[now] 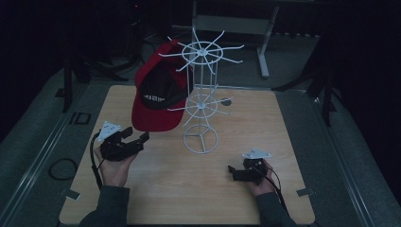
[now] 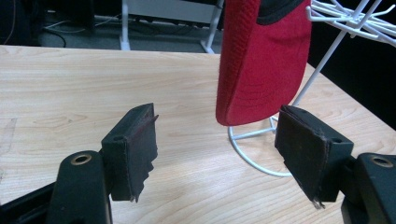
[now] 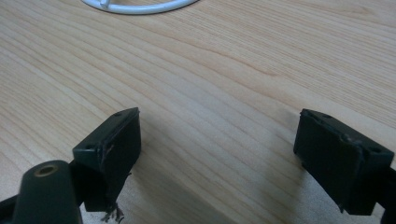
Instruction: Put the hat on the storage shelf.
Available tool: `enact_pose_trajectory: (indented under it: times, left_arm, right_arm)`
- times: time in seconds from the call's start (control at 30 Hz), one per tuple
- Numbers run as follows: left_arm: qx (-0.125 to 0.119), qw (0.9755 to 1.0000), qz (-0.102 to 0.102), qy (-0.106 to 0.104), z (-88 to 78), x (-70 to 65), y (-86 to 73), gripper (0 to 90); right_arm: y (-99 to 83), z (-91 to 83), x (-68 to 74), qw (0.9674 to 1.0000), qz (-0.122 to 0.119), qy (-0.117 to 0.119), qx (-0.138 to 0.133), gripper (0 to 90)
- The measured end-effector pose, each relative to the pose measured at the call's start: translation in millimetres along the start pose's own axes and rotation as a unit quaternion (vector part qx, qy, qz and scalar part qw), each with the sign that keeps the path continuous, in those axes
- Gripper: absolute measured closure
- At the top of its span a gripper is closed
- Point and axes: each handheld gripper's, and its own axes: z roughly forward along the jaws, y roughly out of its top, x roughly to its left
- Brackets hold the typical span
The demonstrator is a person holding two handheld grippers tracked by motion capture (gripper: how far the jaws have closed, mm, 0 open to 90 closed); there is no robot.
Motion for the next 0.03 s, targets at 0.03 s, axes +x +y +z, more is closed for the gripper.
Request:
enact_pose_trajectory:
  times: [0.03]
  left_arm:
    - [-0.001,1.0,-0.001,-0.001,-0.2,0.4,0.2,30.0]
  right_arm:
    - [-0.1,0.0,0.0,1.0,0.0,0.0,0.0,14.7]
